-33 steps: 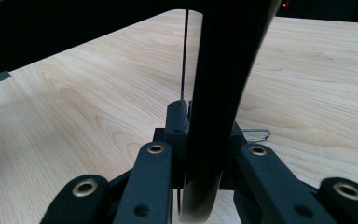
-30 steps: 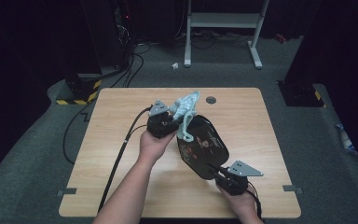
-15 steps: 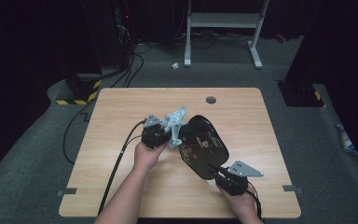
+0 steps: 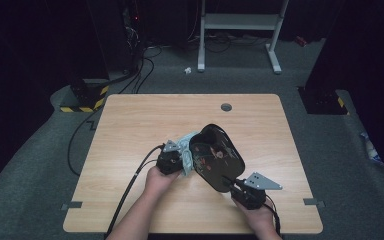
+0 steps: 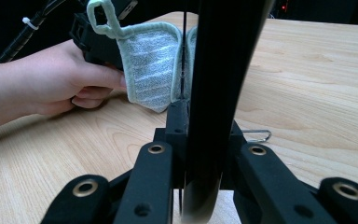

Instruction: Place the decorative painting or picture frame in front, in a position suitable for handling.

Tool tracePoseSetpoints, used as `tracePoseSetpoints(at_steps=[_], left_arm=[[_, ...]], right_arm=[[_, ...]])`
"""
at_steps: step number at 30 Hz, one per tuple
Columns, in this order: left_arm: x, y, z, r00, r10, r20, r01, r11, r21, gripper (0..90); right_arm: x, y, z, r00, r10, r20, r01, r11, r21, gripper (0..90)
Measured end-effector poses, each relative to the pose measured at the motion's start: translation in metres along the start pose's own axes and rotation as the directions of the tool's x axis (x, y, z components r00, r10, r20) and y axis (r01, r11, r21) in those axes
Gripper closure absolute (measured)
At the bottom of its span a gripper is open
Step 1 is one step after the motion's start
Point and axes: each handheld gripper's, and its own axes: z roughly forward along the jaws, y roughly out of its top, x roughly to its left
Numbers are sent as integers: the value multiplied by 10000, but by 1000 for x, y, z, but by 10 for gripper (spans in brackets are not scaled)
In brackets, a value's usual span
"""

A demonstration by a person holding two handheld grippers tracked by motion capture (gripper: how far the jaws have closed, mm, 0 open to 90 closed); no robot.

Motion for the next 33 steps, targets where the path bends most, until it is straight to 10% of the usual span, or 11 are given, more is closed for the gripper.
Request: tracePoseSetpoints(at_steps=[14, 33], left_arm=[[9, 35, -34, 9990, -421, -174, 390, 9873, -1538, 792], [-38, 102, -84, 9912, 995, 877, -649, 9405, -3336, 788]], right_arm=[[3, 1, 1, 9997, -184, 162, 182, 9997, 133, 800], [2, 1, 1, 9998, -62, 165, 59, 9998, 163, 799]])
